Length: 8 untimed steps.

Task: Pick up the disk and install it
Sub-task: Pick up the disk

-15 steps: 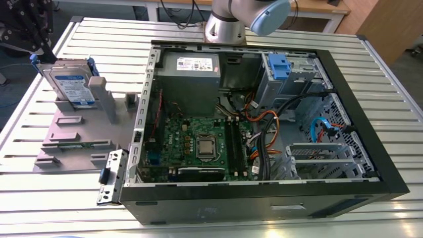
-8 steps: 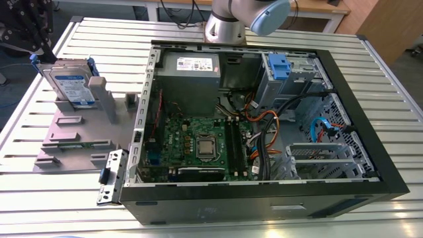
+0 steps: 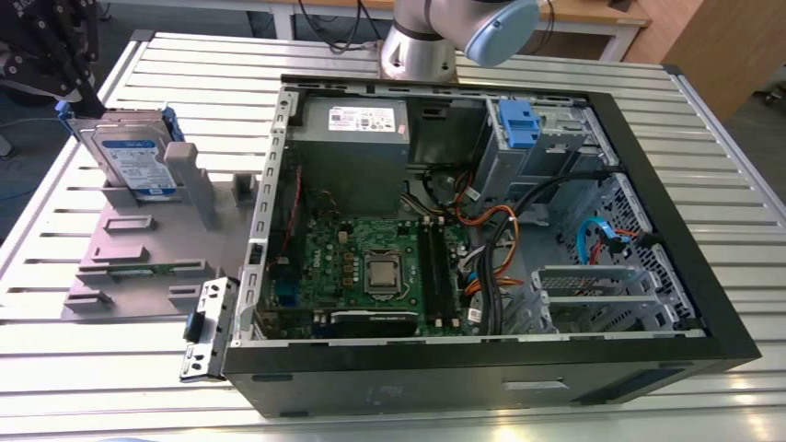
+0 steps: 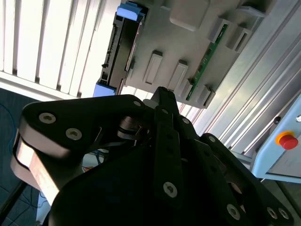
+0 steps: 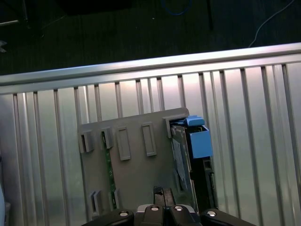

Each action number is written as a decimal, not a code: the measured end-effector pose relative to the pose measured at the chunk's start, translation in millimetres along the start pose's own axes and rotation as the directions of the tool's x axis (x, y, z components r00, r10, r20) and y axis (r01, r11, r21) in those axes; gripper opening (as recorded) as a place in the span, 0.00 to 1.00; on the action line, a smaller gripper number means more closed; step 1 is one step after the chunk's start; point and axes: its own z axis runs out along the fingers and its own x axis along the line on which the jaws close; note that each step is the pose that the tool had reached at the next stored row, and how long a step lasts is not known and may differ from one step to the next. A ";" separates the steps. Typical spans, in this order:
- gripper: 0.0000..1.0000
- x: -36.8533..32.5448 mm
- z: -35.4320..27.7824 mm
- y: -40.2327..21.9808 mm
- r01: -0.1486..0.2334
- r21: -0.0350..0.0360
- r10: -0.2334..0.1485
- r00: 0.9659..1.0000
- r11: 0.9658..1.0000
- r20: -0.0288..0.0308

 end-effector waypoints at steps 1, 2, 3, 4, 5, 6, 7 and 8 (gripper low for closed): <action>0.11 0.0 0.0 0.0 0.001 0.000 -0.001 1.000 1.000 0.000; 0.11 0.0 0.0 0.0 0.001 0.000 -0.001 1.000 1.000 0.000; 0.11 0.0 0.0 0.0 0.002 0.000 -0.002 1.000 1.000 0.000; 0.11 0.0 0.0 0.0 0.003 0.000 -0.003 1.000 1.000 0.000; 0.11 0.0 0.0 0.0 0.003 0.000 -0.003 1.000 1.000 0.000; 0.11 0.0 0.0 0.0 0.004 0.000 -0.004 1.000 1.000 0.000; 0.11 0.0 0.0 0.0 0.005 0.000 -0.005 1.000 1.000 0.000; 0.11 0.0 0.0 0.0 0.006 0.000 -0.006 1.000 1.000 0.000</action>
